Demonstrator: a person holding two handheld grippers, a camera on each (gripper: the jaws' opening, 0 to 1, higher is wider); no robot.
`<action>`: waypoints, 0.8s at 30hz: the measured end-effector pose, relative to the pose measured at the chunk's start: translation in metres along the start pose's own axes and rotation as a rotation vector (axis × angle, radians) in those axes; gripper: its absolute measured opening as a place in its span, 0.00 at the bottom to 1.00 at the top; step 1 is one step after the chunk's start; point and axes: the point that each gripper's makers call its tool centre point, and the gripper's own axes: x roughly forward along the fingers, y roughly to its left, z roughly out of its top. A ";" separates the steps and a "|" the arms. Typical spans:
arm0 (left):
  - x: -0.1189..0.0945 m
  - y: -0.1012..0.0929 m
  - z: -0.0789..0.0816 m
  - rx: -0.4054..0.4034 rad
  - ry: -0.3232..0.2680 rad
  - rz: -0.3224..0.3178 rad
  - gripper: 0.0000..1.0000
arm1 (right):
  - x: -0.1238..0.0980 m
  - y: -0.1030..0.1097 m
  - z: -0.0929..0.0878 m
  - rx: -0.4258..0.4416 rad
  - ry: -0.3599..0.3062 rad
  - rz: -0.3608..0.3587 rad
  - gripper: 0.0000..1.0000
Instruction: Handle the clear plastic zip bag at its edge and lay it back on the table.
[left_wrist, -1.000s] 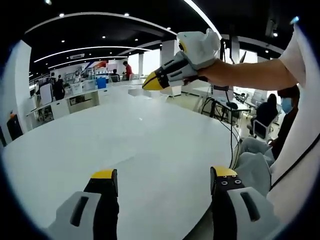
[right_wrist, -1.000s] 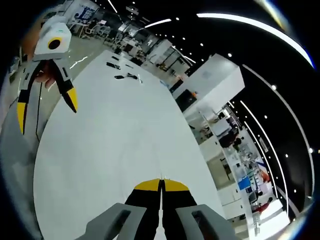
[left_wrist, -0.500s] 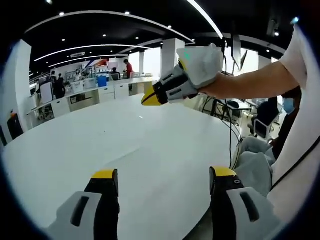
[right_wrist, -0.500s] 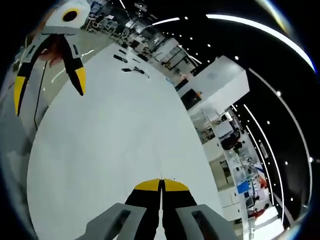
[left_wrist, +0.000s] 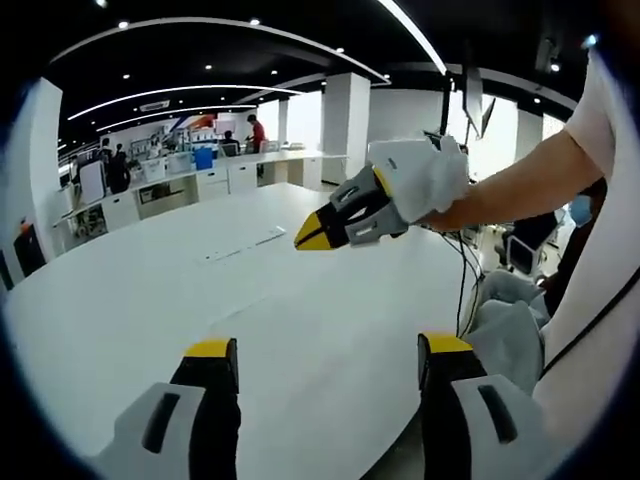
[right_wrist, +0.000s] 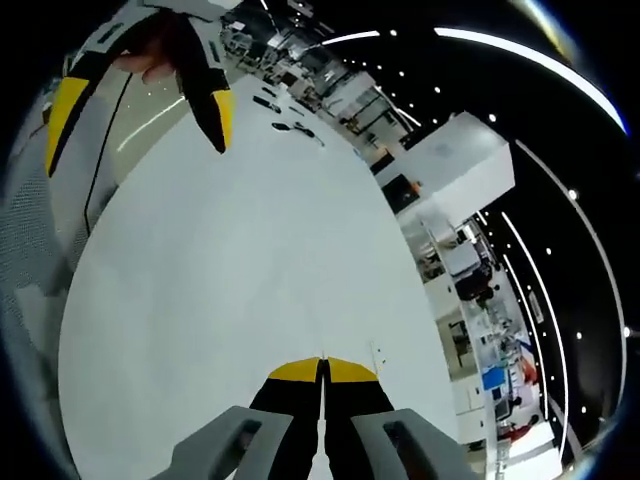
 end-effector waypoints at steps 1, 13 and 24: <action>0.000 0.000 0.000 -0.001 -0.001 0.000 0.71 | 0.000 0.001 0.000 0.000 0.001 0.000 0.00; 0.000 -0.001 -0.004 -0.008 0.006 -0.002 0.70 | 0.016 0.041 -0.013 0.021 0.031 0.033 0.00; 0.001 0.002 -0.008 -0.015 0.012 -0.002 0.69 | 0.029 0.059 -0.026 0.016 0.051 0.048 0.00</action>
